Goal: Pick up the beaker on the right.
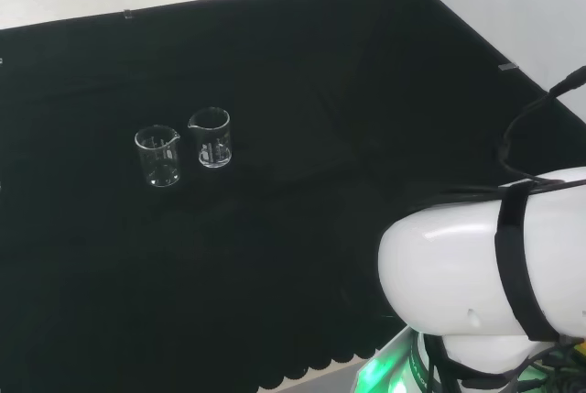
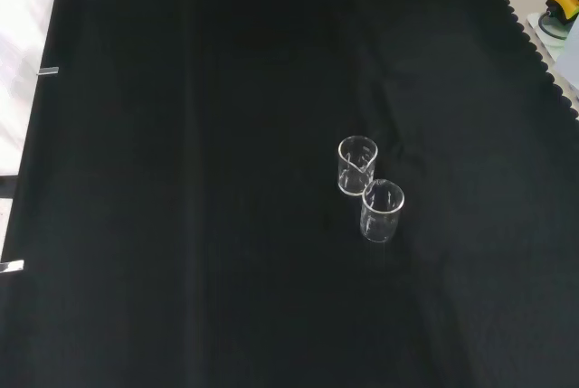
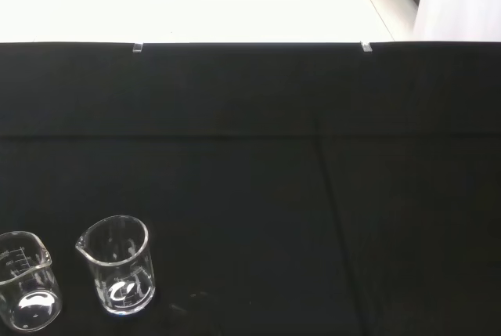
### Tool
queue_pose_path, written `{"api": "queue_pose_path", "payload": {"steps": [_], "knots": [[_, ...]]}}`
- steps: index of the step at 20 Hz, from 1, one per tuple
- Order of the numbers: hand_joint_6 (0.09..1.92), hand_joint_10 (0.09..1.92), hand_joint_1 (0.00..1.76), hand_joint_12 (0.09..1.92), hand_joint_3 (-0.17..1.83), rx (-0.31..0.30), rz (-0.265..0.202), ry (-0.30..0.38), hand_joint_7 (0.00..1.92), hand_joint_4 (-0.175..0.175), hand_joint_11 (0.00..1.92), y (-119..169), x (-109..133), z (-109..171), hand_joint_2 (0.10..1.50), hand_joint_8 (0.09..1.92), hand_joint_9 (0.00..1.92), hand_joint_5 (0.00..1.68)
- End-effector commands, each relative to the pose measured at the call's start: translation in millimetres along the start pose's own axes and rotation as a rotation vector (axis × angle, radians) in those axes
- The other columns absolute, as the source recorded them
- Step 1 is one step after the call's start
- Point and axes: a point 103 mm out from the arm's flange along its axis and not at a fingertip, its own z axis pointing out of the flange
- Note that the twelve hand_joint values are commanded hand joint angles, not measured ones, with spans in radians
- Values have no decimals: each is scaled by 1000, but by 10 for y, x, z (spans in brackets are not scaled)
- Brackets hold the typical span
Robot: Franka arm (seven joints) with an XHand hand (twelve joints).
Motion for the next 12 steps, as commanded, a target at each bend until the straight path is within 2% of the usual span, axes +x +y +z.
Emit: {"api": "queue_pose_path", "payload": {"steps": [1, 12], "knots": [[93, 600, 18, 1100, 748, -1, -3, 0, 81, -28, 0, 105, 52, -18, 1151, 456, 177, 243], [87, 602, 22, 1099, 745, 10, -8, 5, 88, -28, 0, 189, 64, 26, 1152, 458, 179, 251]]}}
